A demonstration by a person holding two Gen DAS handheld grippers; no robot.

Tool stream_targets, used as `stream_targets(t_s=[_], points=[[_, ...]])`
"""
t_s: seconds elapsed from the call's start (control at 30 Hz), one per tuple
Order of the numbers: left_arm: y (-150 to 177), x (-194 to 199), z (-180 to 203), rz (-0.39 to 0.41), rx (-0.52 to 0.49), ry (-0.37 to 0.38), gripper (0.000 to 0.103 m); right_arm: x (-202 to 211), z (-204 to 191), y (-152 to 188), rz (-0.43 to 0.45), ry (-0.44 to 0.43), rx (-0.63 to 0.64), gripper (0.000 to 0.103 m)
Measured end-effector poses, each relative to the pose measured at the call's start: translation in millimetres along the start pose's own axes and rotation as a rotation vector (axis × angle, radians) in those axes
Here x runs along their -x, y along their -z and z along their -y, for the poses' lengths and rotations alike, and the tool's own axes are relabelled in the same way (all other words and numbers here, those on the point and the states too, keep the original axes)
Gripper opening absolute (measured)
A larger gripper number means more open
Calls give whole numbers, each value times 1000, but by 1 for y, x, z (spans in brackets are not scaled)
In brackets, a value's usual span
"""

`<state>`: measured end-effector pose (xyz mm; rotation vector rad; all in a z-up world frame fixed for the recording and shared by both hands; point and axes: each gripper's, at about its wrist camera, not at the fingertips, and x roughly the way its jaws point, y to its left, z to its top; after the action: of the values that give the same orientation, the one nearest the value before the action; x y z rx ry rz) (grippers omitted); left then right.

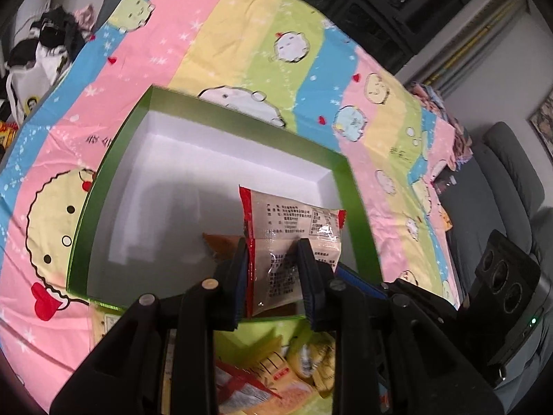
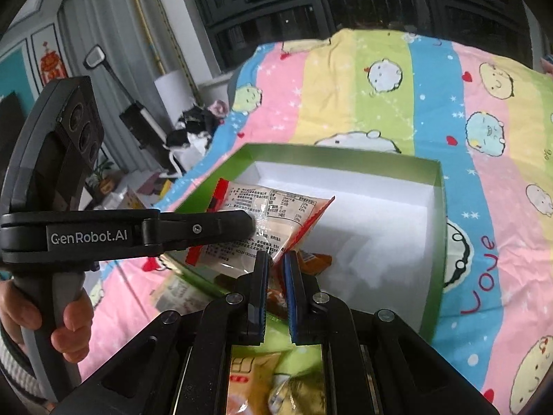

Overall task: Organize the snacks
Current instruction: 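Carry the clear packet into the green box and release it, then grasp the red snack bag with the right gripper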

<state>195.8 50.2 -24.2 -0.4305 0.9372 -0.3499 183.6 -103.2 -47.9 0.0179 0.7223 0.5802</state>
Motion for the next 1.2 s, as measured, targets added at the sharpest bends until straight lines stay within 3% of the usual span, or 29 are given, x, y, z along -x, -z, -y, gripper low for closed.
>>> stream_targets(t_s=[0.23, 0.3, 0.4, 0.43, 0.8, 1.03, 1.2], points=[[-2, -13, -13, -22, 31, -51, 37, -20, -4, 0, -47, 18, 15, 11], [-2, -10, -12, -17, 28, -63, 47, -20, -3, -1, -50, 24, 7, 13], [-2, 1, -13, 11, 23, -78, 64, -15, -3, -1, -45, 39, -3, 28], [-2, 5, -14, 21, 24, -79, 65, -12, -2, 0, -39, 40, -9, 35], [25, 72, -31, 126, 36, -118, 70, 33, -1, 12, 15, 5, -56, 39], [74, 76, -57, 64, 172, -74, 70, 32, -25, 44, -73, -152, -15, 39], [98, 72, -77, 18, 280, -60, 70, 6, -40, 58, -141, -159, -2, 39]])
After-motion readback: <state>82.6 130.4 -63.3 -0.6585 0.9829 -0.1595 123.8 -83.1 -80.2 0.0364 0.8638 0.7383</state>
